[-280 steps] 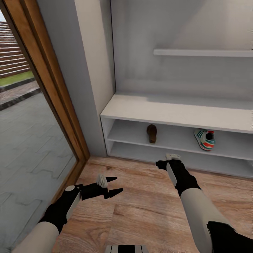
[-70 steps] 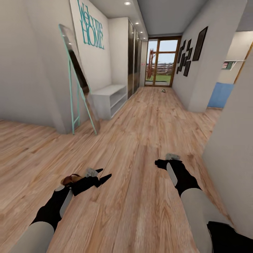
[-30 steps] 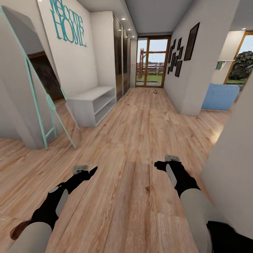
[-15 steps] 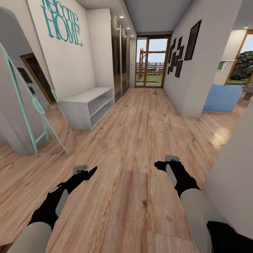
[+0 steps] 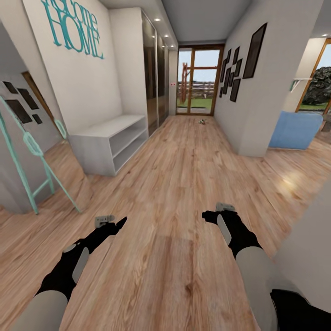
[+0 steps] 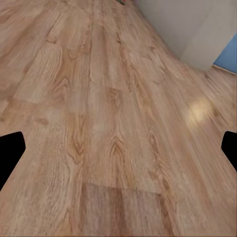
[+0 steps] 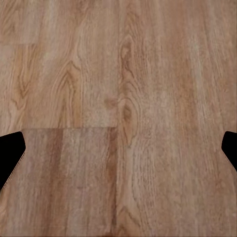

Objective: Pick up the two gym shoes and the two sandals from the corridor floor and place them onto the hallstand (shoe rack) in the corridor, making sure they are on the rack and not on the floor. Arrange them so the two gym shoes are next to each other and the two sandals are next to each other.

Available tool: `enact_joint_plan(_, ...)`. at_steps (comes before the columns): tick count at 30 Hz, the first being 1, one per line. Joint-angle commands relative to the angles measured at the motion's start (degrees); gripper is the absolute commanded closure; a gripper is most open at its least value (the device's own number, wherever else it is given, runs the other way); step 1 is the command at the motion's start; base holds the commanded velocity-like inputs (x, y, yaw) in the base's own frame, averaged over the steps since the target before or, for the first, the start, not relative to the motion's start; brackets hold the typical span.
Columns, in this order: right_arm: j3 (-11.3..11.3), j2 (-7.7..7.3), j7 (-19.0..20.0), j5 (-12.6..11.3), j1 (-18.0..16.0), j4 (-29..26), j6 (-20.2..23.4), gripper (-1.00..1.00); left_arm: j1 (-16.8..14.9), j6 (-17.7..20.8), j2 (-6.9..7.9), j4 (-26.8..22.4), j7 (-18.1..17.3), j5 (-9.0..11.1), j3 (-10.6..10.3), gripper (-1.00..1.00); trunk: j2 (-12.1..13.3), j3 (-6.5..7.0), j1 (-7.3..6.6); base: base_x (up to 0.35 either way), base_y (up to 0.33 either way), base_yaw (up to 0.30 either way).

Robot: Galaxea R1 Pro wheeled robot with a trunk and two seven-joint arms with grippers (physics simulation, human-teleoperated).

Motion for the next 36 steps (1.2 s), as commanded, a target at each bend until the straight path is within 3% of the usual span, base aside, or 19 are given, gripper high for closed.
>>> enact_joint_plan(1, -0.17, 0.06, -0.25, -0.27, -0.03, -0.07, 0.23, -1.0, -0.03, 0.42, 0.0, 0.0, -0.3, 0.75, 0.09, -1.0, -0.02, -0.04, 0.02, 0.349, -0.006, -0.063)
enact_joint_plan(7, -0.17, 0.06, -0.22, -0.29, -0.02, -0.08, 0.23, -1.0, -0.02, 0.46, 0.0, 0.0, -0.31, 1.53, 0.09, -1.0, -0.02, 0.25, 0.02, 0.349, -0.002, -0.159)
enact_joint_plan(36, -0.17, 0.06, -0.27, -0.28, -0.03, -0.1, 0.23, -1.0, -0.04, 0.51, 0.0, 0.0, -0.31, 1.63, 0.09, -1.0, -0.02, 0.42, 0.02, 0.349, 0.0, -0.078)
